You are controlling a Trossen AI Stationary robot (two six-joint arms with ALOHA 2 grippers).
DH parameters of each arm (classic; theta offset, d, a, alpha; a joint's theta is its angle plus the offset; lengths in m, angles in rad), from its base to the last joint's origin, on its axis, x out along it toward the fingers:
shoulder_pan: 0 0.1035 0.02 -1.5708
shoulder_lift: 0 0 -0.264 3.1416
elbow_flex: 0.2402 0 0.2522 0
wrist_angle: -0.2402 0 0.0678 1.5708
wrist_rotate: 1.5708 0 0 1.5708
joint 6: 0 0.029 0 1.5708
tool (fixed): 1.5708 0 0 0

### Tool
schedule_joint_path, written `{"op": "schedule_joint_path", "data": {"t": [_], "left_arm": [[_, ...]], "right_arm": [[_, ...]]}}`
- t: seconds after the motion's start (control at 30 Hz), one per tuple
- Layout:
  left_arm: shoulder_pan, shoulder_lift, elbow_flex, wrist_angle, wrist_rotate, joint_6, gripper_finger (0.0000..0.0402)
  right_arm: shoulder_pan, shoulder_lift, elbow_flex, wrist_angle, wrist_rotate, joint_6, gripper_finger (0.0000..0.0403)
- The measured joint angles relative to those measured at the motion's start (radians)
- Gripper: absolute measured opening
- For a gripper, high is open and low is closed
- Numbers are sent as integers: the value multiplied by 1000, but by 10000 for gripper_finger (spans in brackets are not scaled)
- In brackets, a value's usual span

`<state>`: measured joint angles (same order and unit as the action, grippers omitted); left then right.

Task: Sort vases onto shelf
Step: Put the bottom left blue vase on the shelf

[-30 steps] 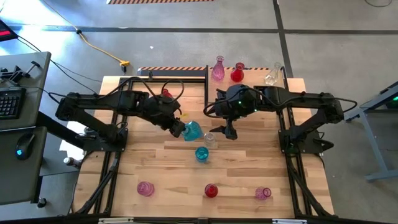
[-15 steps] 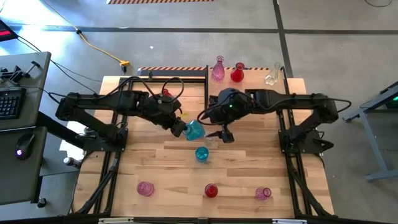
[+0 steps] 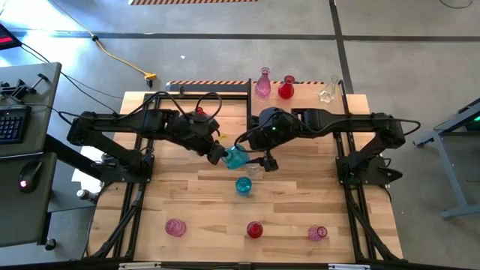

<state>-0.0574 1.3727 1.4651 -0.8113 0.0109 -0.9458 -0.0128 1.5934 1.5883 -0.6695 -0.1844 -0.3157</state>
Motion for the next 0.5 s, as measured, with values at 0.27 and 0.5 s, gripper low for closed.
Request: {"op": "schedule_joint_path", "data": {"t": [0.27, 0.5], "left_arm": [[0, 1, 0, 11, 0, -3, 21], [0, 1, 0, 30, 3, -2, 21]], "right_arm": [[0, 13, 0, 5, -22, -8, 332], [1, 34, 0, 45, -54, -7, 332]]}}
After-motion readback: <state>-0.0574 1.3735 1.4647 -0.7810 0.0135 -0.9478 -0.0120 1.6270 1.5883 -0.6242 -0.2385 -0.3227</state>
